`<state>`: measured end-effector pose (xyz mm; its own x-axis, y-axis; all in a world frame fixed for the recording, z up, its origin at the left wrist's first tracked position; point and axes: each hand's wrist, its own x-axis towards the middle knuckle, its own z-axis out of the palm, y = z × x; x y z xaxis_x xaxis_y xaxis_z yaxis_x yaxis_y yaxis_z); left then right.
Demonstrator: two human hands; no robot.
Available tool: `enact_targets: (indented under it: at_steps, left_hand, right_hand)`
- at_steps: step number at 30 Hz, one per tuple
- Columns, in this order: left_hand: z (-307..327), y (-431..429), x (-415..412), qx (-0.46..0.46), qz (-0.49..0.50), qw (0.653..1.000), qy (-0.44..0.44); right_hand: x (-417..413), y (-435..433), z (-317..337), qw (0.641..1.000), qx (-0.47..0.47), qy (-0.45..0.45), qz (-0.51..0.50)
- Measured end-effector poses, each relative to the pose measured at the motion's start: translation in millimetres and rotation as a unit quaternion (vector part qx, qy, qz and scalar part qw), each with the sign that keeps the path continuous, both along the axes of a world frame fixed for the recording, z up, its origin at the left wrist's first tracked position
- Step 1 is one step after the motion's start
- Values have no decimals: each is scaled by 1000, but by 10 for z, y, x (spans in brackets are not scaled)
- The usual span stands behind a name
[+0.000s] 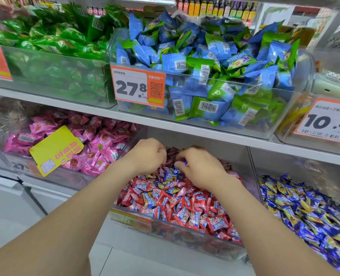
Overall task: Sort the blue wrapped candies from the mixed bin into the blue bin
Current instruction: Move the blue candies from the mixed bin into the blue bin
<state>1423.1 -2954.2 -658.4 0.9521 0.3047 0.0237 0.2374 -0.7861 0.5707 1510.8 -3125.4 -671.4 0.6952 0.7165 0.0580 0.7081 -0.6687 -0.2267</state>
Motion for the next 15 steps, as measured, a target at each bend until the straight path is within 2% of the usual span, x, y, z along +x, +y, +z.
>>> enact_targets:
  at_steps: [3, 5, 8, 10, 12, 15]
  left_hand:
    - [4, -27, 7, -25, 35, 999, -15]
    - [26, -66, 13, -75, 57, 995, -19]
    - [81, -128, 7, -215, 99, 971, -20]
    - [89, -149, -1, -290, 93, 952, 9]
    - [67, -139, -12, -310, 58, 948, 42]
    - [-19, -55, -51, -258, -44, 961, 85]
  right_hand:
    - [-42, 104, -76, 993, -105, 5, 50]
    - [-53, 139, -125, 990, -124, 5, 60]
    - [-30, 109, -77, 995, -62, 67, 43]
    - [-30, 45, 38, 995, -11, 98, 26]
    - [-41, -36, 145, 994, 25, 109, 0]
    - [-57, -145, 221, 991, 73, 101, -48]
